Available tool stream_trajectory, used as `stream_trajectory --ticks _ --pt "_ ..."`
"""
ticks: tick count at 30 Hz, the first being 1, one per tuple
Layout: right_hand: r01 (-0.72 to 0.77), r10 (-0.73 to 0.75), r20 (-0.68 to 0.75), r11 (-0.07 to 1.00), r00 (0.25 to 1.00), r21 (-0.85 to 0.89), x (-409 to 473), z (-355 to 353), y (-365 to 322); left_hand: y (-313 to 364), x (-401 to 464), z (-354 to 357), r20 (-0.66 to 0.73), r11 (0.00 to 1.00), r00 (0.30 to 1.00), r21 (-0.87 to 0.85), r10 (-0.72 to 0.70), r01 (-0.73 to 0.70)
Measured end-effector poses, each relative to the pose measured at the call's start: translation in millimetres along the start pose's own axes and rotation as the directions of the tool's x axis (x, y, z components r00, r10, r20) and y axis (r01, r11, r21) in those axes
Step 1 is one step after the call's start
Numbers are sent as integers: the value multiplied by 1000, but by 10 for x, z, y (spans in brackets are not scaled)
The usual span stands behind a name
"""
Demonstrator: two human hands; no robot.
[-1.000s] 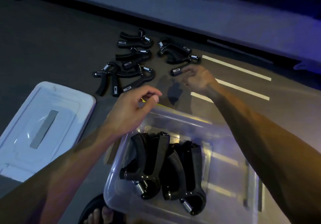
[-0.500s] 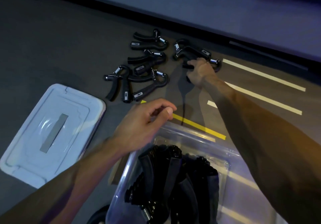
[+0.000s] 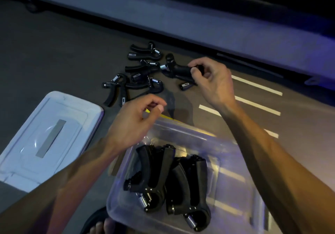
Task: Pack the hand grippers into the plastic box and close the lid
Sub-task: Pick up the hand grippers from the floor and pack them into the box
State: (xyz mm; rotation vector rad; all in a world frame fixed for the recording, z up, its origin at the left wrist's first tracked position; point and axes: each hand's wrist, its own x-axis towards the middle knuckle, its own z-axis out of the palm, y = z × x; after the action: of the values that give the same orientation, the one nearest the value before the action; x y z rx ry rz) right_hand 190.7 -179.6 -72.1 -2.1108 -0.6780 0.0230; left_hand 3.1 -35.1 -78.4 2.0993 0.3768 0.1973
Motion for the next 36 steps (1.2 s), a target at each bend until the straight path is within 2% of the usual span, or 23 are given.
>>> stream_trajectory --ticks 5,7,12,15,18,21,23,26,30,33,34,35,36 --pt "96 -90 66 991 994 -93 -573 -490 -389 235 -205 -34 -128 997 992 -79 18 -29" --pt "117 -106 85 985 991 -124 -772 -660 -510 305 -299 -48 -139 995 990 -91 20 -33" --pt "155 -125 160 968 979 -196 -1145 -1085 -856 470 -512 -19 11 995 998 -79 55 -54" --pt "255 -171 293 927 941 -277 -1297 -1313 -1083 595 -612 29 56 993 994 -80 92 -87" --pt "354 -211 406 879 889 -319 -1397 -1427 -1169 699 -662 39 134 987 988 -147 83 -63" --pt "377 -223 419 865 880 -330 -1460 -1474 -1154 746 -742 48 209 981 974 -189 87 -46" --pt "370 -218 418 869 882 -329 -1484 -1486 -1114 741 -802 103 195 967 978 -254 70 -19" --pt "255 -126 362 906 924 -336 -1493 -1503 -1099 724 -866 237 133 945 991 -325 16 29" --pt "74 61 292 901 954 -428 -1499 -1513 -1127 737 -932 434 132 936 991 -344 -35 79" --pt "-52 85 51 888 995 -457 -1497 -1580 -1085 783 -943 517 111 904 991 -413 -73 113" --pt "-122 162 45 875 986 -468 -1487 -1624 -1060 799 -939 531 100 888 991 -442 -90 126" --pt "-215 290 113 873 950 -437 -1485 -1667 -1057 800 -932 539 88 881 991 -455 -96 126" --pt "-340 431 233 874 872 -346 -1497 -1695 -1064 803 -927 541 75 881 993 -460 -91 115"
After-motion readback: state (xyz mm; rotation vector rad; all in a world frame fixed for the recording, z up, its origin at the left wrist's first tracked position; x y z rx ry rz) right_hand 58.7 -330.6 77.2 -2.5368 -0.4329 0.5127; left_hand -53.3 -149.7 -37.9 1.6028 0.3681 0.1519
